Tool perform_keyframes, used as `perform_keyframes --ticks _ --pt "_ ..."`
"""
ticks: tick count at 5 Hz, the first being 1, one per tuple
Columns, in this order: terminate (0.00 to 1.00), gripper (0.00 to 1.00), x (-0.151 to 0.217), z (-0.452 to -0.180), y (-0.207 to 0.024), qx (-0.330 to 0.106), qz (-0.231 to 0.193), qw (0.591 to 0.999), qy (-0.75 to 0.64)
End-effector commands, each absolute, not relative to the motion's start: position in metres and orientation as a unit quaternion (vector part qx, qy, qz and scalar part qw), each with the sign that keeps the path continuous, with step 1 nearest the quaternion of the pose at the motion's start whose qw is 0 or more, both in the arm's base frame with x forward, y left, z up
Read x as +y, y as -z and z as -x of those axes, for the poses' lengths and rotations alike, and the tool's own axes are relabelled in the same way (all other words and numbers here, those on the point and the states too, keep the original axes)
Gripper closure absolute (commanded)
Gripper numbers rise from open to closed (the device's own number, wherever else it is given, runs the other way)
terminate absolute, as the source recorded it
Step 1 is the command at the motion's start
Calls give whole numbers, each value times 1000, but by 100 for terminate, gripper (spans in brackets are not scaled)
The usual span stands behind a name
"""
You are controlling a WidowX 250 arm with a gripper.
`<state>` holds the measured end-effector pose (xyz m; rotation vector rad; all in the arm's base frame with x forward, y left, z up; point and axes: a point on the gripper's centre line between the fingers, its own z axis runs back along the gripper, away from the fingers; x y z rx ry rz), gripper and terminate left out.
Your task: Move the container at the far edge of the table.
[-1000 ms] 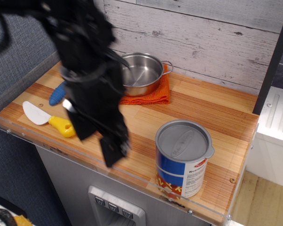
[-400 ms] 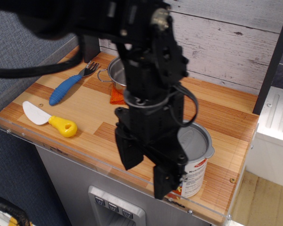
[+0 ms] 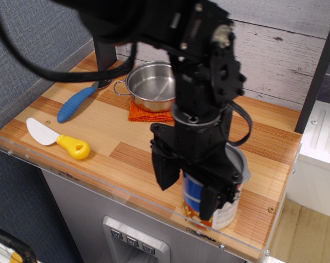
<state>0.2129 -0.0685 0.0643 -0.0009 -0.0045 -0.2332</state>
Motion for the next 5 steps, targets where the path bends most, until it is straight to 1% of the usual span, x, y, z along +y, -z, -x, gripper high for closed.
perform_keyframes --ticks 1,2,3,4,5 --pt "0 0 -63 -254 -72 -39 27 994 102" --pt "0 0 -59 -278 -68 -45 26 993 103" --pt "0 0 -55 -301 -74 -78 9 992 101" --pt "0 0 -52 -323 -78 -106 11 989 102" --pt "0 0 -52 -342 -73 -109 15 989 103"
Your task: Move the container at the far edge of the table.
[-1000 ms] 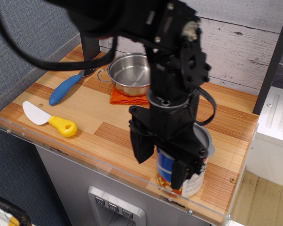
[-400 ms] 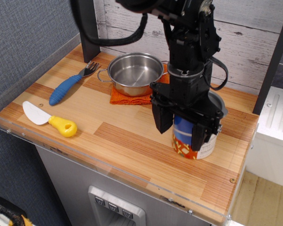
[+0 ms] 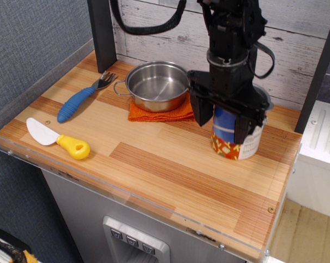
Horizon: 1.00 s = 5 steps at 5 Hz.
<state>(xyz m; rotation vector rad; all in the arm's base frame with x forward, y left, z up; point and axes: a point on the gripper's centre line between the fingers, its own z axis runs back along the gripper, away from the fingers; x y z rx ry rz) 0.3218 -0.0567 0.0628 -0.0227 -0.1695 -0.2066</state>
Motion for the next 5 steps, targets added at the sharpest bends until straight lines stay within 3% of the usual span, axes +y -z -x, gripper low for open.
perform_keyframes --ticks 1,3,5 --pt "0 0 -51 -353 -70 -116 18 988 104" --pt "0 0 -39 -335 -77 -127 7 987 97" --pt "0 0 -10 -288 -101 -90 18 993 68"
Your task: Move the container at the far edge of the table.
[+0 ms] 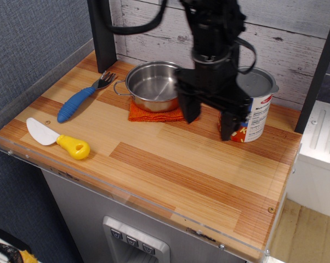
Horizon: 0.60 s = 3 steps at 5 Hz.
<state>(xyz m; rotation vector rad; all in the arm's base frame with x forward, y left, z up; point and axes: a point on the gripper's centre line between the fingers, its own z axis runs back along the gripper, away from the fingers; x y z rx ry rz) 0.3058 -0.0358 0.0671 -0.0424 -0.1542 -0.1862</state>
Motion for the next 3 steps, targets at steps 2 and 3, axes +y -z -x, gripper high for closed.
perform_keyframes --ticks 2,3 --pt "0 0 35 -271 -134 -115 -11 992 42" --pt "0 0 64 -278 -150 -135 -24 990 11"
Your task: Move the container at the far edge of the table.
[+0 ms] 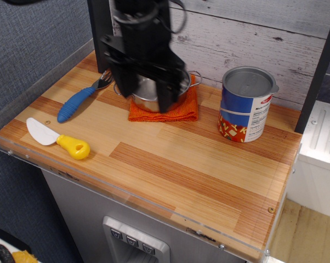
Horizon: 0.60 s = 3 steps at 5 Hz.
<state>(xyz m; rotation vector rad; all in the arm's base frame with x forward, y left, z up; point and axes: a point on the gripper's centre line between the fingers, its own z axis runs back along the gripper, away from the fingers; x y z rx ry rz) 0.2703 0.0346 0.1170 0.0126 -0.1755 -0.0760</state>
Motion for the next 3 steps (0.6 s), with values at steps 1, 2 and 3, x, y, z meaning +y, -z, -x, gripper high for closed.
perform_keyframes --ticks 1,2,3 --pt "0 0 80 -288 -162 -154 -19 988 7" --pt "0 0 80 -288 -162 -154 -19 988 7" --pt "100 0 80 -288 -162 -154 -19 988 7"
